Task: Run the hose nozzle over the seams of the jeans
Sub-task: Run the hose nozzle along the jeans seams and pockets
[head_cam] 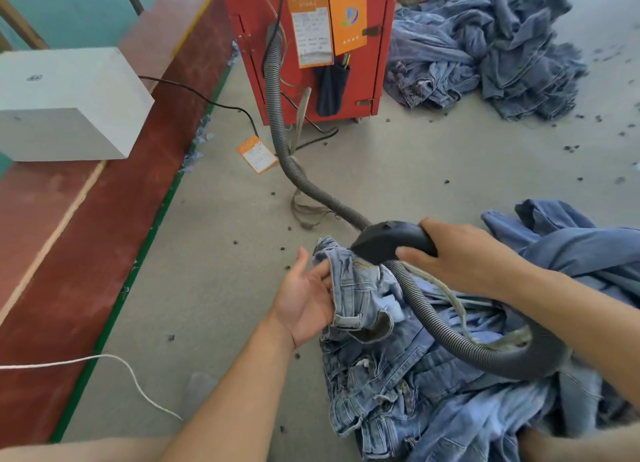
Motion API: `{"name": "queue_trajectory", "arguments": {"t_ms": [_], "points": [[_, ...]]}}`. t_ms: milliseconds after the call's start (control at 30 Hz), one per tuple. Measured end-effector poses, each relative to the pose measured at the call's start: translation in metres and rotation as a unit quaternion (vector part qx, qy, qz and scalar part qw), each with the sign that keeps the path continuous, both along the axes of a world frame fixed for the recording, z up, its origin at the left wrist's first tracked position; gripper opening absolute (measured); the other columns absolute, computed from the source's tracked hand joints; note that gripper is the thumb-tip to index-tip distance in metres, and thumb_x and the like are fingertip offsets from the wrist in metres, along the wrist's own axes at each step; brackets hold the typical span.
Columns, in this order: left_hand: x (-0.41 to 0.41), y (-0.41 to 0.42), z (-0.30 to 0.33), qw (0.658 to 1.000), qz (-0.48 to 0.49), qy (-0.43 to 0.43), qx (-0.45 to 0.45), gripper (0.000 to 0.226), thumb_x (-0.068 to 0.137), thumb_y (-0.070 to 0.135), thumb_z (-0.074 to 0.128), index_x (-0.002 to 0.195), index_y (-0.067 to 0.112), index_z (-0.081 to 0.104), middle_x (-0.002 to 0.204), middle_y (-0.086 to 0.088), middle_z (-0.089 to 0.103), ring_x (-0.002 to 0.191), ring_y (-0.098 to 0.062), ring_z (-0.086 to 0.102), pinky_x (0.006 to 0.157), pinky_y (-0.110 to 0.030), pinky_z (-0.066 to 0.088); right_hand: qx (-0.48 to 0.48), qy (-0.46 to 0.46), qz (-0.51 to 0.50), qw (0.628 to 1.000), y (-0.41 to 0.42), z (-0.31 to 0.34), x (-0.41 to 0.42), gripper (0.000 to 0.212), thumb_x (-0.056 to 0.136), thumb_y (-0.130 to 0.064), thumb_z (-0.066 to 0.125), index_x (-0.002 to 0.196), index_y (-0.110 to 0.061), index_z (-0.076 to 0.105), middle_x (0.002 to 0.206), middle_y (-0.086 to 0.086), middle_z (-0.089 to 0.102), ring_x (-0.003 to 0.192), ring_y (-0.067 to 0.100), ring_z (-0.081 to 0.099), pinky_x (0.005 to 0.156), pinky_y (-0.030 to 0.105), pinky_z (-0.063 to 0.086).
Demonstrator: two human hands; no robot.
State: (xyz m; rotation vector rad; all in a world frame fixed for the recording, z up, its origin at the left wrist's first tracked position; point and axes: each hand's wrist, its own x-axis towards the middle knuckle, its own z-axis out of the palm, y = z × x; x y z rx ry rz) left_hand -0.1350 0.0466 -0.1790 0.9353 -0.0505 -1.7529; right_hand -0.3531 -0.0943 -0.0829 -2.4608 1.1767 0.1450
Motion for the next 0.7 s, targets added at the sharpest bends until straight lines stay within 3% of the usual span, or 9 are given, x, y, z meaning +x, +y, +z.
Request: {"name": "queue_trajectory", "arguments": {"t_ms": [100,200,367,467,533,600,700], "points": [[-0.003,0.0,0.001,1.0,-0.004,0.008,-0.009,0.092,0.099,0.077,0.016,0.146,0.008,0.056,0.149,-0.026,0.053,0.137,-0.044,0.053,0.115,-0.063,0.038,0.049,0.028,0.031,0.998,0.015,-0.002,0.001,0.033,0.093,-0.073,0.047,0.098,-0.041,0.049,0.072,-0.011,0.064,0.057,0.002,0.061,0.049,0.02,0.045],[-0.014,0.005,-0.001,0.999,-0.025,0.033,-0.011,0.091,0.099,0.076,0.019,0.145,0.008,0.058,0.147,-0.026,0.054,0.136,-0.045,0.053,0.109,-0.061,0.045,0.029,0.004,-0.02,0.999,0.024,-0.016,0.02,0.039,0.099,-0.067,0.047,0.107,-0.029,0.051,0.078,-0.008,0.063,0.066,0.012,0.063,0.061,0.036,0.056],[-0.01,0.0,-0.001,0.999,-0.006,0.034,-0.012,0.088,0.1,0.072,0.022,0.144,0.005,0.058,0.148,-0.027,0.053,0.138,-0.048,0.05,0.116,-0.07,0.032,-0.014,-0.024,-0.068,0.997,0.003,-0.005,0.01,0.038,0.099,-0.065,0.049,0.101,-0.027,0.049,0.076,-0.01,0.057,0.064,0.008,0.055,0.051,0.028,0.038],[-0.006,-0.003,-0.001,0.999,0.007,0.032,-0.003,0.087,0.101,0.072,0.021,0.145,0.006,0.057,0.148,-0.027,0.054,0.136,-0.048,0.051,0.115,-0.068,0.034,0.028,0.0,-0.008,1.0,0.009,-0.003,0.0,0.035,0.096,-0.069,0.049,0.099,-0.033,0.049,0.074,-0.009,0.061,0.061,0.007,0.059,0.05,0.026,0.042],[-0.01,-0.002,0.001,0.999,-0.009,0.034,0.002,0.085,0.102,0.072,0.019,0.145,0.01,0.058,0.147,-0.024,0.055,0.135,-0.046,0.053,0.109,-0.063,0.044,0.041,0.027,0.006,0.999,0.017,-0.009,0.006,0.039,0.097,-0.069,0.048,0.104,-0.031,0.05,0.076,-0.008,0.062,0.063,0.01,0.061,0.057,0.032,0.052],[-0.014,0.002,0.004,0.999,-0.029,0.024,0.021,0.079,0.103,0.069,0.023,0.146,0.011,0.056,0.148,-0.025,0.054,0.136,-0.046,0.052,0.11,-0.064,0.043,0.022,0.018,-0.013,0.999,0.017,-0.017,0.014,0.043,0.099,-0.068,0.047,0.108,-0.026,0.05,0.079,-0.008,0.061,0.068,0.014,0.062,0.065,0.04,0.058],[-0.007,0.003,0.005,0.997,-0.05,-0.047,0.029,0.056,0.108,0.049,0.039,0.141,0.009,0.061,0.14,-0.025,0.061,0.13,-0.044,0.058,0.109,-0.063,0.045,-0.012,-0.02,-0.072,0.997,0.003,-0.017,0.013,0.04,0.1,-0.064,0.048,0.109,-0.025,0.048,0.077,-0.009,0.057,0.065,0.01,0.057,0.055,0.032,0.049]]}}
